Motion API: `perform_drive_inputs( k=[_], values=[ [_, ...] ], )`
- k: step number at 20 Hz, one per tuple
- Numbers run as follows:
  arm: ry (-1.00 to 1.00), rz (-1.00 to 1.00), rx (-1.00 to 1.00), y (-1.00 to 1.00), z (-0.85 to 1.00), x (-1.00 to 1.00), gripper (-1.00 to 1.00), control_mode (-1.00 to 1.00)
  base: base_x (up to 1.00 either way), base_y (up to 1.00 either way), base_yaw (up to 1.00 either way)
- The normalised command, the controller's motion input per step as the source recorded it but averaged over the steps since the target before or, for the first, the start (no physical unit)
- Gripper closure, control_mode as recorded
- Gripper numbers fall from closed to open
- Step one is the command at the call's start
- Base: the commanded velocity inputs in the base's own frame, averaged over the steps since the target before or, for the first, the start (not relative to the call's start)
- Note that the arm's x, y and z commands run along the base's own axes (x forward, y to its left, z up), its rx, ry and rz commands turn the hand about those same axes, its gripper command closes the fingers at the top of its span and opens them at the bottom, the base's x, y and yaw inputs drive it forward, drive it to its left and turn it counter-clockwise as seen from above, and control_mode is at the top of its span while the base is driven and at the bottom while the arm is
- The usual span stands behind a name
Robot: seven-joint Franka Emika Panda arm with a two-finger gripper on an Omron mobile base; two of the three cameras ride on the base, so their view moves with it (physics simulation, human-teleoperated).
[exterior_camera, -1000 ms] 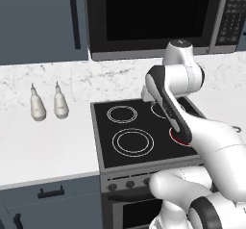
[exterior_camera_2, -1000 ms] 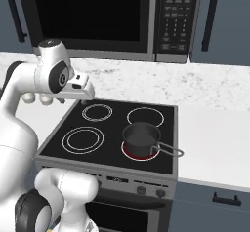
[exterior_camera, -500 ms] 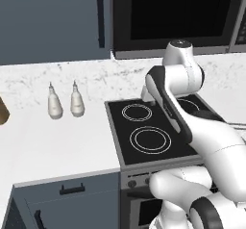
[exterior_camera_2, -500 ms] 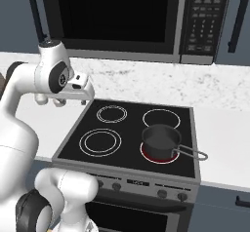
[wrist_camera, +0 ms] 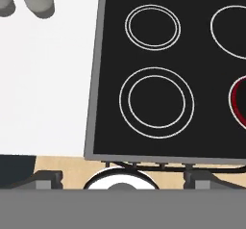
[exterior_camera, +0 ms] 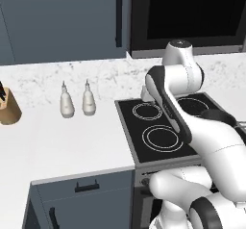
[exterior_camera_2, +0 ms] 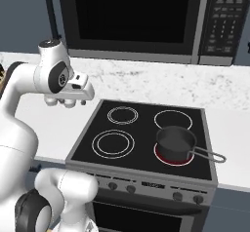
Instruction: Turn off the front right burner of the stove.
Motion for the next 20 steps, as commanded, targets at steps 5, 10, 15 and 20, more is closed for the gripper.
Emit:
perform_drive_inputs(
  k=[5, 10, 15, 20],
  values=[
    [0.0, 0.0, 0.0, 0.0, 0.0, 0.0, -1.0, 1.0, 0.0, 0.45, 0.0],
    [0.0, 0.0, 0.0, 0.0, 0.0, 0.0, -1.0, 1.0, 0.0, 0.34, 0.0],
    [0.0, 0.0, 0.0, 0.0, 0.0, 0.0, -1.0, -1.0, 0.0, 0.0, 0.0],
    [-0.02, 0.0, 0.0, -0.04, -0.01, -0.16, -1.0, -1.0, 0.0, 0.0, 0.0]
  ],
)
